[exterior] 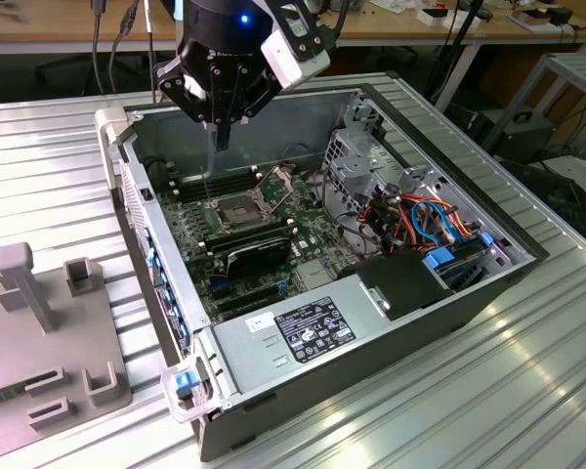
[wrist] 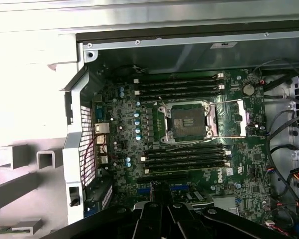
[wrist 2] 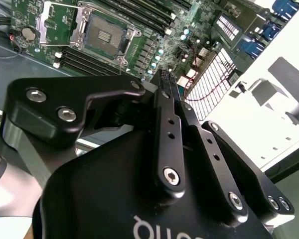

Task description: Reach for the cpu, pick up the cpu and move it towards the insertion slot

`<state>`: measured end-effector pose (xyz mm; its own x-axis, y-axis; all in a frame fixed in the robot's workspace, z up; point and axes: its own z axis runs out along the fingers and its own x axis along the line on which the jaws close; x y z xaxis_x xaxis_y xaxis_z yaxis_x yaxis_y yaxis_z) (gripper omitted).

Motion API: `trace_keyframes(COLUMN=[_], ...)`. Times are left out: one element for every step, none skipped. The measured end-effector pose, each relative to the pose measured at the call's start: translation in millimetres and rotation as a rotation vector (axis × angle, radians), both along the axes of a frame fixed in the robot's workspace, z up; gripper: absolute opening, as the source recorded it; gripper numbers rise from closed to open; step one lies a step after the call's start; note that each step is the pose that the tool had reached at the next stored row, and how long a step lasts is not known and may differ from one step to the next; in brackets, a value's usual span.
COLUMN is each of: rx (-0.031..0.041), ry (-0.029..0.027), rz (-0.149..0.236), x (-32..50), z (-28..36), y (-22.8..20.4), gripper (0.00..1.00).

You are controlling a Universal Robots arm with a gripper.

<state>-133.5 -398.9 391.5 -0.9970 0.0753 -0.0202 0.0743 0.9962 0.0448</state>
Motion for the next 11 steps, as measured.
trace_keyframes(rx=[0.0,0.0,0.0,0.0,0.0,0.0001,0.0001,0.0001,0.0001,0.0001,0.0], ry=[0.0002,0.0004,0.0005,0.0006,0.0008,0.0018,0.0027,0.0028,0.0029,0.003,0.0031], rz=[0.0,0.0,0.0,0.0,0.0,0.0,0.0,0.0,0.0,0.0,0.0], x=[-0.1,-0.2,-0.3,-0.5,-0.6,-1.6,-2.7,-2.8,-2.9,-3.1,-3.3], z=[-0.1,-0.1,-0.1,-0.2,-0.3,-0.7,-1.1,-1.2,-1.2,-1.3,-1.3], y=[0.0,0.0,0.0,0.0,0.0,0.0,0.0,0.0,0.0,0.0,0.0], gripper=[0.11,0.11,0.11,0.11,0.11,0.11,0.11,0.11,0.11,0.11,0.11])
